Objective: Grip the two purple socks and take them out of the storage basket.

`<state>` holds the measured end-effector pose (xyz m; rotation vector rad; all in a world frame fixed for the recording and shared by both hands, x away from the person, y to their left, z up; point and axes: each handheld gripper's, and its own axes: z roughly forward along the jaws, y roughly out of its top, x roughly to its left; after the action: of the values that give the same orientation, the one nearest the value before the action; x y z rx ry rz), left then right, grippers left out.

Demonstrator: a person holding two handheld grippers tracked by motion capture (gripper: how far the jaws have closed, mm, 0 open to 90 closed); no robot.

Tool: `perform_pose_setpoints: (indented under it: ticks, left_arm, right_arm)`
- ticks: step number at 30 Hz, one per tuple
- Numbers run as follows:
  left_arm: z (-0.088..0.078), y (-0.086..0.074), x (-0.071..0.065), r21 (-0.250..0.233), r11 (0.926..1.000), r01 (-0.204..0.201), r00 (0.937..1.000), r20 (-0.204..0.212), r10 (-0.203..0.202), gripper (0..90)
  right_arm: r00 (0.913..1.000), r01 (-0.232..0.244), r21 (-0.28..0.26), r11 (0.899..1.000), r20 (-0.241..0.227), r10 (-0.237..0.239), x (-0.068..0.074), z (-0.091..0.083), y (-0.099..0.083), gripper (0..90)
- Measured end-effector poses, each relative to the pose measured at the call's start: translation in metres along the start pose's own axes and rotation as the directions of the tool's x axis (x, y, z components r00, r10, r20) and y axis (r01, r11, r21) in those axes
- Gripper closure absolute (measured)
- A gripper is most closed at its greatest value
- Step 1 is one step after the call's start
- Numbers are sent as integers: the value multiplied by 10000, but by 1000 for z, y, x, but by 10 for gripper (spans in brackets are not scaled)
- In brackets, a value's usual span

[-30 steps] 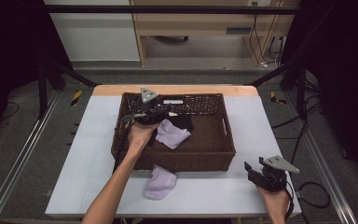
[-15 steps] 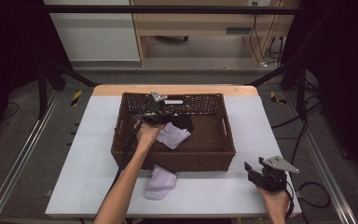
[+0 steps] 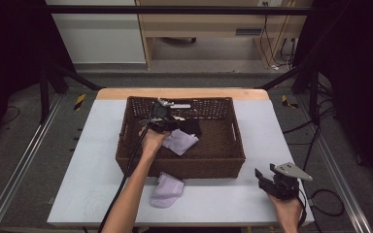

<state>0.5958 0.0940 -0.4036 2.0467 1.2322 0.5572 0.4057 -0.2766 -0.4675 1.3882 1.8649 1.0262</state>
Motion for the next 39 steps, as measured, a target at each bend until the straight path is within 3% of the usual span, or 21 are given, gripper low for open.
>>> perform_pose_setpoints:
  ticks: [7,12,15,25,29,34,36,38,39]
  left_arm:
    - [7,-3,3,958,9948,336,9994,-64,-331,529]
    - [10,-4,4,1225,9920,298,9995,-94,-288,582]
    - [14,-5,5,1699,9847,381,9992,45,-395,628]
    - [14,-5,7,1884,9797,686,9955,508,-794,844]
    - [6,-3,6,1519,9868,569,9965,519,-654,848]
    - [-12,1,2,517,9985,164,9979,619,-195,849]
    - [-20,1,0,148,9997,-179,9982,568,170,849]
    - [-24,1,0,-60,9998,-205,9981,576,208,849]
    - [-34,1,2,-525,9985,-120,9973,717,157,850]
  right_arm:
    - [10000,49,-10,10000,8,-49,0,1,0,397]
    - [10000,55,-24,10000,10,-55,0,1,0,397]
    - [10000,32,-23,10000,-5,-32,1,0,0,398]
    - [10000,59,-14,10000,-28,-59,1,0,0,398]
    - [10000,26,-24,10000,-28,-26,1,0,0,399]
    - [10000,46,-35,10000,-12,-46,1,0,0,399]
    - [10000,64,-36,10000,-10,-64,1,0,0,401]
    - [10000,71,-15,10000,0,-71,1,1,1,402]
    - [10000,76,-22,10000,24,-76,1,1,1,402]
